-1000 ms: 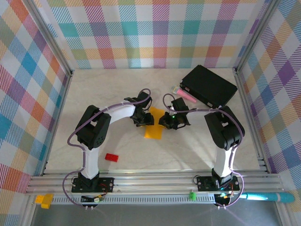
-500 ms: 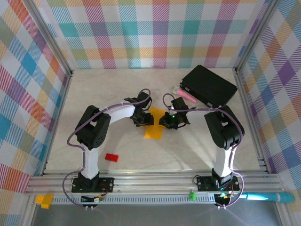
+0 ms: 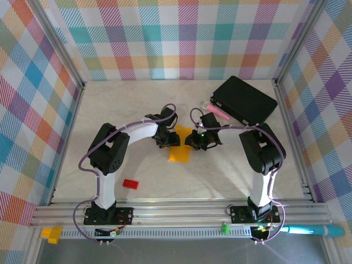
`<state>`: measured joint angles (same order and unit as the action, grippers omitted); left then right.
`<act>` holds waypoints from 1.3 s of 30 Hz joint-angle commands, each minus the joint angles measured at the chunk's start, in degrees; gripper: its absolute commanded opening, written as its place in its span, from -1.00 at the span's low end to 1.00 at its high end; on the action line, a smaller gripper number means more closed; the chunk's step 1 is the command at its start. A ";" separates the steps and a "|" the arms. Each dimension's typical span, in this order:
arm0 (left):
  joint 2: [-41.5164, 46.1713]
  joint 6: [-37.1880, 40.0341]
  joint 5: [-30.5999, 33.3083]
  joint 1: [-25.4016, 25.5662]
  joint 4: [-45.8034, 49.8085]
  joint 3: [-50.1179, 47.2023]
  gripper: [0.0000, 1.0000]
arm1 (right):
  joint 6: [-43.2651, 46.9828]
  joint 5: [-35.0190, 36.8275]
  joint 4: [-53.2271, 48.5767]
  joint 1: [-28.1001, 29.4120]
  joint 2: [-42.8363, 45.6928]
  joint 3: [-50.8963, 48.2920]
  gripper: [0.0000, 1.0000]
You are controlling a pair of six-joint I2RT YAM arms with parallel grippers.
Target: Fold a paper plane with a square sheet of paper (pick it up from the middle)
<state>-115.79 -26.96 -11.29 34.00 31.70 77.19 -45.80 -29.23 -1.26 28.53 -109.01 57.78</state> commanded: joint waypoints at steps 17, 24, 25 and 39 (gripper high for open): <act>-8.12 -0.37 -0.66 2.21 -3.13 -4.41 -0.05 | 4.50 4.63 -11.74 0.29 -6.31 3.74 -0.79; 3.73 -4.87 0.73 0.54 -5.94 -6.21 -0.03 | 14.85 8.50 -23.88 0.29 -11.25 10.16 -0.84; 5.62 -5.54 1.44 0.14 -6.33 -6.59 -0.03 | 16.29 8.81 -25.14 0.30 -11.87 11.04 -0.84; 15.18 -14.51 -7.37 -1.92 -22.52 -13.80 -0.45 | 23.18 10.41 -32.51 0.21 -15.49 17.02 -0.86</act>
<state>-100.68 -38.48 -13.63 32.42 14.92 64.82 -24.29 -28.05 -26.70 28.53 -119.42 76.97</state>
